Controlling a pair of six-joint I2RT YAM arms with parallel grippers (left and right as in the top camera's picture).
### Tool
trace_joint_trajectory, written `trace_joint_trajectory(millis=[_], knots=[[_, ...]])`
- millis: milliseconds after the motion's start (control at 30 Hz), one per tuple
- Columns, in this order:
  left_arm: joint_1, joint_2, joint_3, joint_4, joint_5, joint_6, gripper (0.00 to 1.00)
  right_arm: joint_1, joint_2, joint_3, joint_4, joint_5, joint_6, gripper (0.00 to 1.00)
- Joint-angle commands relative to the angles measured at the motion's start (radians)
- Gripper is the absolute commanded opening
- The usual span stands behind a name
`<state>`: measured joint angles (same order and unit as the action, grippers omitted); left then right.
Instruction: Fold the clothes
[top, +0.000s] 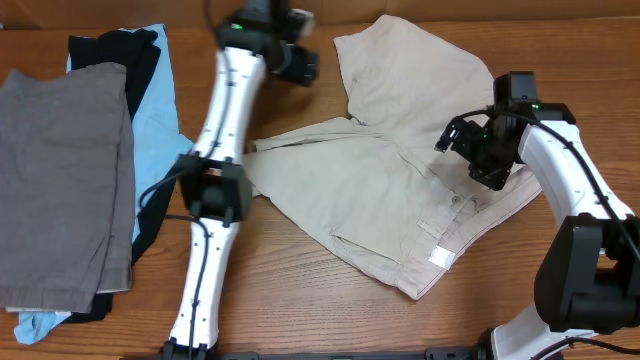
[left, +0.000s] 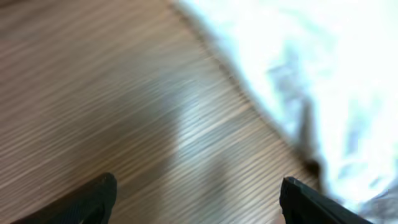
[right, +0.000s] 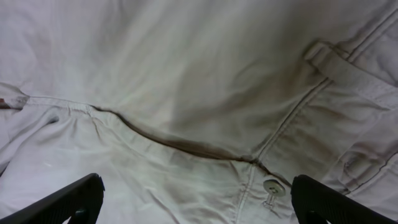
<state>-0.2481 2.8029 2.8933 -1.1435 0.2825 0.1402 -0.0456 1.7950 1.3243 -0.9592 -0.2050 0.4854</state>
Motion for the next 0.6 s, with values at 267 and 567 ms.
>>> trace_joint_trajectory(millis=[267, 567], knots=[[-0.143, -0.026, -0.139, 0.214, -0.027, 0.025, 0.85, 0.0, 0.001, -0.001, 0.02, 0.01, 0.005, 1.0], [-0.203, -0.026, -0.305, 0.393, -0.049, 0.206, 0.8, 0.0, 0.001, -0.001, 0.036, 0.011, 0.005, 1.0]])
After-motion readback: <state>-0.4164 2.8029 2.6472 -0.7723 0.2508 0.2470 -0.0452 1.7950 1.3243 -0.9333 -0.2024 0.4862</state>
